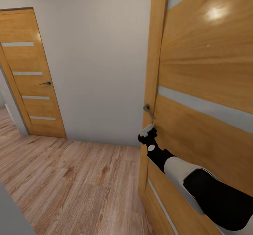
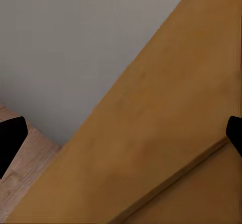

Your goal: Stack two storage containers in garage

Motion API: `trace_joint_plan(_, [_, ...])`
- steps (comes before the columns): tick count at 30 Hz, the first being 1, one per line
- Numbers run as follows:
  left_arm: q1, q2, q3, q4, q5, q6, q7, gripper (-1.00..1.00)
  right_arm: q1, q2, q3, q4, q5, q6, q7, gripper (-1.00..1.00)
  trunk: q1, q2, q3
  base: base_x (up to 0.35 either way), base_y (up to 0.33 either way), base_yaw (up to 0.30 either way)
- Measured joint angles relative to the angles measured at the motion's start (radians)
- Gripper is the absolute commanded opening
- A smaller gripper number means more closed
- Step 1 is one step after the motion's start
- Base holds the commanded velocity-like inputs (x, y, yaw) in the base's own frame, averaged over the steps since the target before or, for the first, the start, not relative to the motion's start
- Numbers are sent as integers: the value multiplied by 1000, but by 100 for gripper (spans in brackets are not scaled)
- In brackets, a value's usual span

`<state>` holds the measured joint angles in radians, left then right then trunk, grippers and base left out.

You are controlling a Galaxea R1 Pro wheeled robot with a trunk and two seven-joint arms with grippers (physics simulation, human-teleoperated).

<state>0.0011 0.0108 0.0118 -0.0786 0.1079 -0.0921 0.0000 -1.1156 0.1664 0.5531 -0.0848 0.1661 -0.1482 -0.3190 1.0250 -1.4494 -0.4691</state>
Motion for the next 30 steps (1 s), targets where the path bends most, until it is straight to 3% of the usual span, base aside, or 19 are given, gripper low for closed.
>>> trace_joint_plan(14, [0,0,0,0,0,0,0,100,0,-72,-7,-11,0,1,-3,100,0,0,0,0,0,0])
trace_joint_plan(25, [0,1,0,0,0,0,0,100,0,-158,-3,-15,1,0,-4,100,0,0,0,0,0,0])
trace_joint_plan(27, [0,1,0,0,0,0,0,100,-1,-165,-15,-13,-1,-2,-9,100,0,0,0,0,0,0])
trace_joint_plan(30, [0,1,0,0,0,0,0,100,0,-174,-1,-14,1,-1,-9,100,0,0,0,0,0,0])
